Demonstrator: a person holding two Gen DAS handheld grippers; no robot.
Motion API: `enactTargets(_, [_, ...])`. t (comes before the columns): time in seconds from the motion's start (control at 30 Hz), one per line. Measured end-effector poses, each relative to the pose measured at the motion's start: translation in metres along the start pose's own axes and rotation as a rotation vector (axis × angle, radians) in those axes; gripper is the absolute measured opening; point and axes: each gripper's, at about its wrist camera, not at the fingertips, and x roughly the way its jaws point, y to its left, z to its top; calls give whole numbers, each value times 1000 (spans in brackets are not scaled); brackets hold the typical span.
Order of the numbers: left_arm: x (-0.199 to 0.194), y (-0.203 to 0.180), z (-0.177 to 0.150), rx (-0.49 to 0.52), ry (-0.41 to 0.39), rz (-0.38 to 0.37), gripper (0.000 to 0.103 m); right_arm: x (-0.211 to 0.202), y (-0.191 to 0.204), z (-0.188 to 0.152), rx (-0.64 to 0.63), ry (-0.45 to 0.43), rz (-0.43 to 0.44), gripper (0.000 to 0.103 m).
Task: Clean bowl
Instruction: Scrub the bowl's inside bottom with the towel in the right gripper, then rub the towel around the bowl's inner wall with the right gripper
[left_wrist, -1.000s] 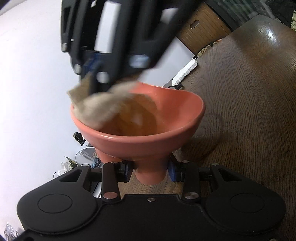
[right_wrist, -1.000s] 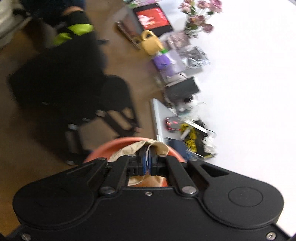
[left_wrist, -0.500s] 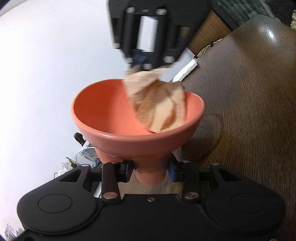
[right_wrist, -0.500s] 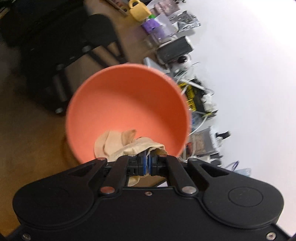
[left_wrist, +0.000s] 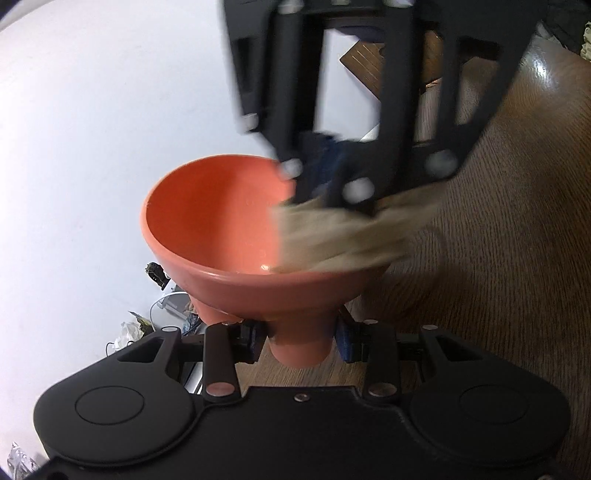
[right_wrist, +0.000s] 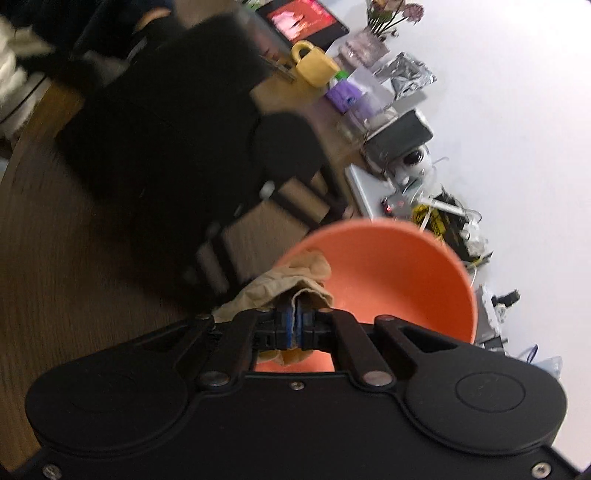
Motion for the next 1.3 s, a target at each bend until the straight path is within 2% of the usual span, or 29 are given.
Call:
enactTargets(0.2, [3, 6, -1, -2, 1, -3, 37, 6, -30, 7, 47, -21, -73, 0])
enactTargets(0.37, [5, 12, -2, 3, -1, 3, 37, 14, -50, -6, 103, 12, -106, 0])
enactTargets(0.5, [7, 16, -3, 4, -2, 4, 37, 5, -42, -32, 119, 47, -102, 1])
enactTargets(0.63, [9, 22, -5, 6, -2, 6, 37, 2, -30, -44, 139, 70, -58, 1])
enactTargets(0.73, [12, 27, -6, 7, -3, 8, 37, 4, -23, -41, 143, 68, -24, 1])
enactTargets(1.07, [21, 45, -11, 5, -2, 5, 37, 5, -29, -13, 158, -15, -40, 1])
enactTargets(1.13, [24, 48, -12, 5, -1, 5, 37, 8, -33, -13, 163, -9, -58, 1])
enactTargets(1.27, [2, 3, 1, 8, -2, 8, 37, 16, -39, -20, 180, 24, -89, 1])
enactTargets(1.3, [2, 3, 1, 10, -3, 10, 37, 19, -39, -21, 181, 32, -88, 1])
